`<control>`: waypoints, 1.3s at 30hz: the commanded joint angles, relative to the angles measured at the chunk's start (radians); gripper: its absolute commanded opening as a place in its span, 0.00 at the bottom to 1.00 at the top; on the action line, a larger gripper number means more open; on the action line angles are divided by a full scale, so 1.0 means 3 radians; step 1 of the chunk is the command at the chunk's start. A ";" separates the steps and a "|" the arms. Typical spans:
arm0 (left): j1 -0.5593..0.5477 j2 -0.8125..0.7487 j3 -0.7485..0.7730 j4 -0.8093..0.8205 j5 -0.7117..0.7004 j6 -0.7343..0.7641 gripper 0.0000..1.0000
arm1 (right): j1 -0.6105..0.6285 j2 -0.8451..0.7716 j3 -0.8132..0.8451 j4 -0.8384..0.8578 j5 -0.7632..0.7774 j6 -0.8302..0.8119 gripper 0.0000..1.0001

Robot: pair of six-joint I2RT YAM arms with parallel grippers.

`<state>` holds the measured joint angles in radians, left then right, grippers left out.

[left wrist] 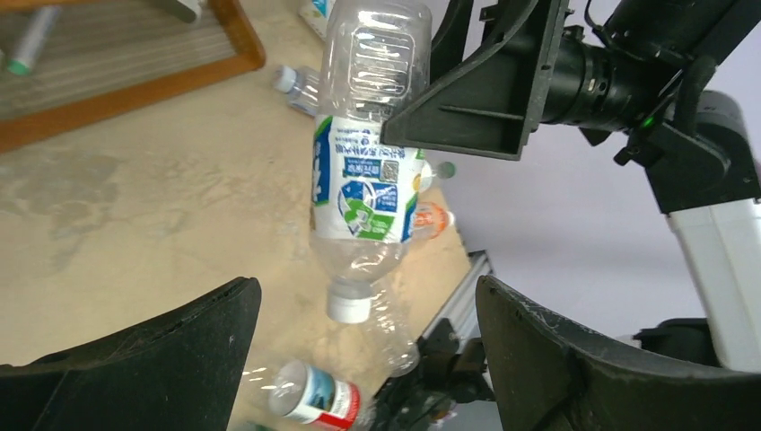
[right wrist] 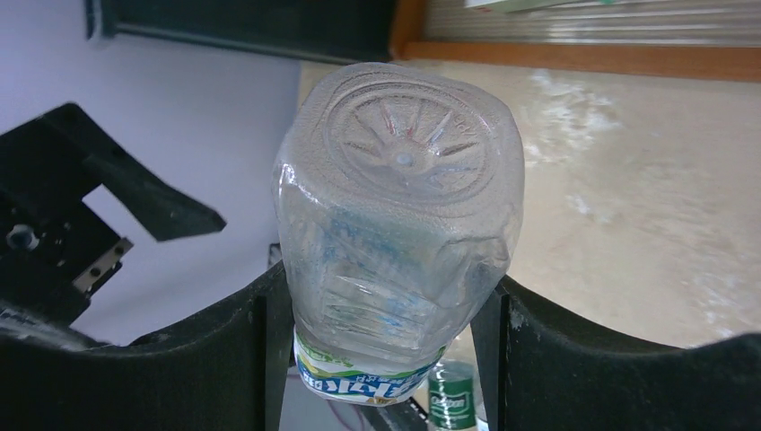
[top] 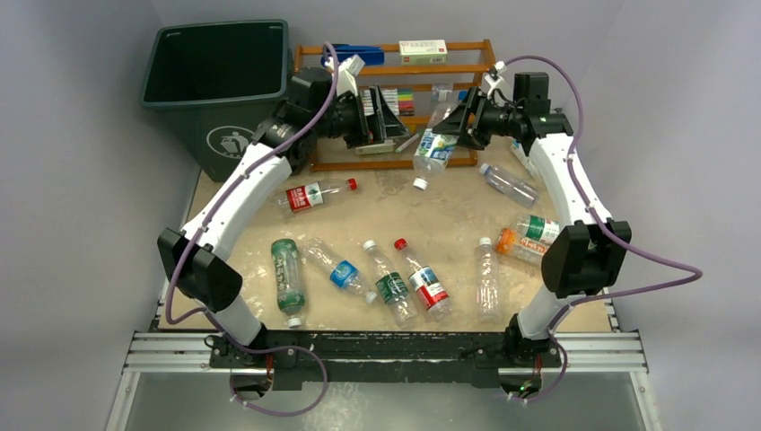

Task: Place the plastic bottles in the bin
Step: Pick up the plastic bottle at the center of the board.

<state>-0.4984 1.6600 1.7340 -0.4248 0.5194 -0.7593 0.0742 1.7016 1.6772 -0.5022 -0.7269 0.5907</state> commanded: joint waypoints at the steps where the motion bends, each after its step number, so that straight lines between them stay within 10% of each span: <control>1: 0.0000 0.0018 0.0459 -0.0677 -0.0153 0.0633 0.89 | 0.0135 -0.0098 0.0002 0.0390 -0.0524 0.0272 0.50; 39: -0.0286 0.0134 0.0680 -0.0879 -0.0553 0.0882 0.89 | 0.0494 -0.0286 -0.0314 0.0747 -0.0429 0.1296 0.50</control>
<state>-0.5789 1.7012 1.8999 -0.7410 0.3618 -0.4866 0.2157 1.6543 1.5681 -0.2897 -0.8501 0.9604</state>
